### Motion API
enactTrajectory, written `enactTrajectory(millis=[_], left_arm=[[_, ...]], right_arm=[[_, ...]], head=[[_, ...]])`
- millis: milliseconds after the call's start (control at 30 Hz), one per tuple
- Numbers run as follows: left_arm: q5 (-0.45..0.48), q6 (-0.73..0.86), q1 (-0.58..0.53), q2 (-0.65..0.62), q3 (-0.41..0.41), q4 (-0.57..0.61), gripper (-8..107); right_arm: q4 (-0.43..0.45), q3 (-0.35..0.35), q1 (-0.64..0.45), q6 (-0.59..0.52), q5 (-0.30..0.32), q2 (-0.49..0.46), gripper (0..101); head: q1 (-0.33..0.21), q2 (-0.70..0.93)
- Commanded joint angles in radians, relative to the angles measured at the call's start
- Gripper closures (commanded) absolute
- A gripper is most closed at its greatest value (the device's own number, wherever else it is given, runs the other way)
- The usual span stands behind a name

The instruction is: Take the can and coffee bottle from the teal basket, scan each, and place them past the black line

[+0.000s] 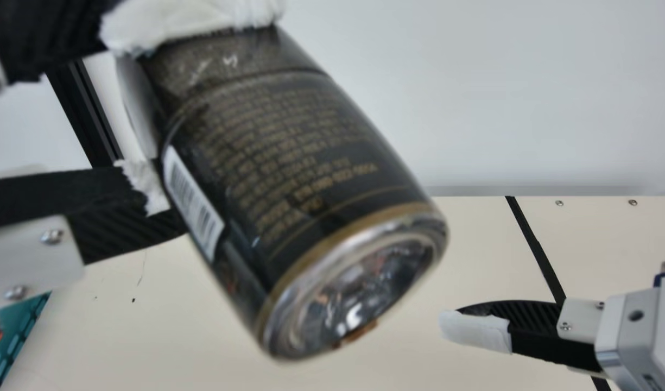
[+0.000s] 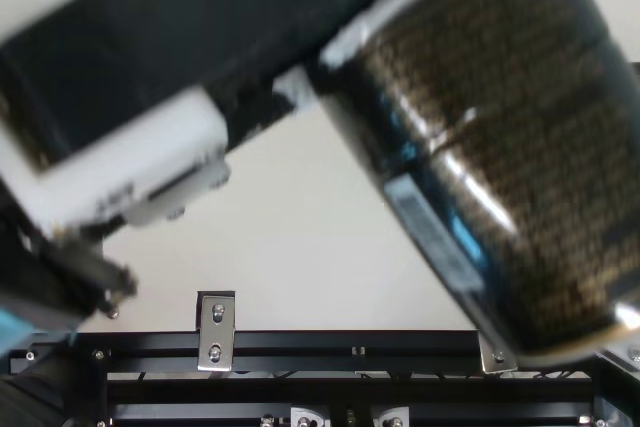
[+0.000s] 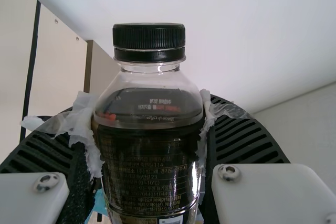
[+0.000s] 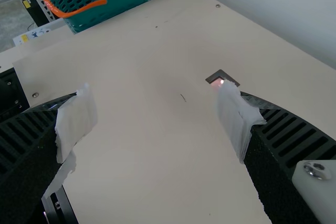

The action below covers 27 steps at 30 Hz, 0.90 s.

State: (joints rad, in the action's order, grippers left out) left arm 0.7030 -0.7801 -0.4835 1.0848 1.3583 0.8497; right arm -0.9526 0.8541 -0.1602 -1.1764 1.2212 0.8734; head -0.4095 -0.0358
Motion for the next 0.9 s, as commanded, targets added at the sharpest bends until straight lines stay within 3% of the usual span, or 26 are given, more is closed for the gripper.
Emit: enactTrajectory(millis=[0, 200, 367, 400, 533, 867], left_arm=[[-0.022, 0.003, -0.006, 0.006, -0.003, 0.002, 89], [-0.147, -0.045, -0.087, 0.058, 0.004, -0.074, 89], [-0.292, -0.143, -0.178, 0.102, -0.004, -0.226, 89], [-0.222, -0.105, -0.149, 0.095, 0.000, -0.156, 89], [-0.290, -0.145, -0.176, 0.103, -0.001, -0.222, 89], [-0.296, -0.145, -0.176, 0.103, -0.001, -0.223, 89]], right_arm=[[0.000, 0.000, 0.000, 0.000, 0.000, 0.000, 0], [0.000, 0.000, 0.000, 0.000, 0.000, 0.000, 0], [0.000, 0.000, 0.000, 0.000, 0.000, 0.000, 0], [0.000, 0.000, 0.000, 0.000, 0.000, 0.000, 0], [0.000, 0.000, 0.000, 0.000, 0.000, 0.000, 0], [0.000, 0.000, 0.000, 0.000, 0.000, 0.000, 0]], head=[[-0.027, -0.003], [-0.027, -0.003], [-0.027, -0.003], [-0.027, -0.003], [-0.027, -0.003], [-0.027, -0.003]])
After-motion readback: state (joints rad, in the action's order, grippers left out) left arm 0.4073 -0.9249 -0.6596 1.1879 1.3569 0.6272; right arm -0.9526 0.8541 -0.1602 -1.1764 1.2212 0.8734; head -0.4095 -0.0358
